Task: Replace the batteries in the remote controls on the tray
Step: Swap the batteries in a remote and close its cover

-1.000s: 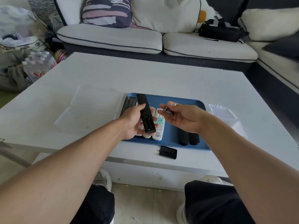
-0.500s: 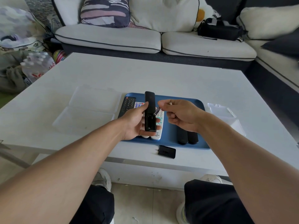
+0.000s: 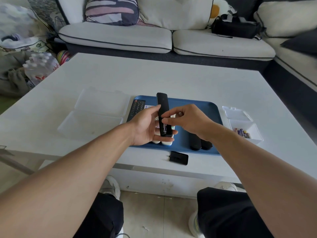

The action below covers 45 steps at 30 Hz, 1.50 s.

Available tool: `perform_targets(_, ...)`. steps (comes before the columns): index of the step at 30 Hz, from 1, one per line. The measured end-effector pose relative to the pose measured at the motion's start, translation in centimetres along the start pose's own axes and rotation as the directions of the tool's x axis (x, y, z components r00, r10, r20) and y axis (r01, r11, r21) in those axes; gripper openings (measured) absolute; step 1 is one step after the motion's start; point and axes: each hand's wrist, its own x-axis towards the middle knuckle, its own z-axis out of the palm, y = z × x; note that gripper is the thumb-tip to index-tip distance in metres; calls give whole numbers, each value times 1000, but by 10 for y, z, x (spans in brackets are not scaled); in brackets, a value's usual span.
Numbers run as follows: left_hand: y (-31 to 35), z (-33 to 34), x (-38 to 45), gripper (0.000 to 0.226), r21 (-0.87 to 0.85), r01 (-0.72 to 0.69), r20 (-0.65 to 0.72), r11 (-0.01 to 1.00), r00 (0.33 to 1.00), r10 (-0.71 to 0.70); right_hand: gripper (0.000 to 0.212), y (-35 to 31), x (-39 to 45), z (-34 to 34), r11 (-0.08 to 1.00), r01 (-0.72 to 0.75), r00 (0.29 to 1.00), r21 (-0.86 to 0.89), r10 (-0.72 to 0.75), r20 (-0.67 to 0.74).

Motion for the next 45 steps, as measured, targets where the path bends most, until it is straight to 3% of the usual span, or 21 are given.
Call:
perform_targets(7,-1,-1,1,35,12,-24,-10,1000,1000,24,30,4,5,0,998,9,997,-63,-14,-73)
perform_targets(19,-4,-2,5,26,87,-88,-46,992,995,92,15,2,-1,-2,995,-31,999,-98,34,28)
perform_targets(24,-6,-2,5,32,80,-98,-90,992,990,105,14,6,1,-11,977,-182,983,109,178,47)
perform_targets(28,-6,-2,7,28,61,-121,-125,991,984,128,28,4,0,-20,861,-308,951,405,264,162)
perform_targets(34,-9,-5,14,13,90,-174,-200,981,961,189,26,7,-1,-24,823,-248,969,511,201,145)
perform_targets(37,-9,-6,14,12,98,-202,-207,974,954,219,22,12,-1,-24,836,-244,970,490,208,128)
perform_targets(45,-7,-7,16,16,216,-257,-266,942,913,310,18,16,2,-18,952,-209,978,224,202,54)
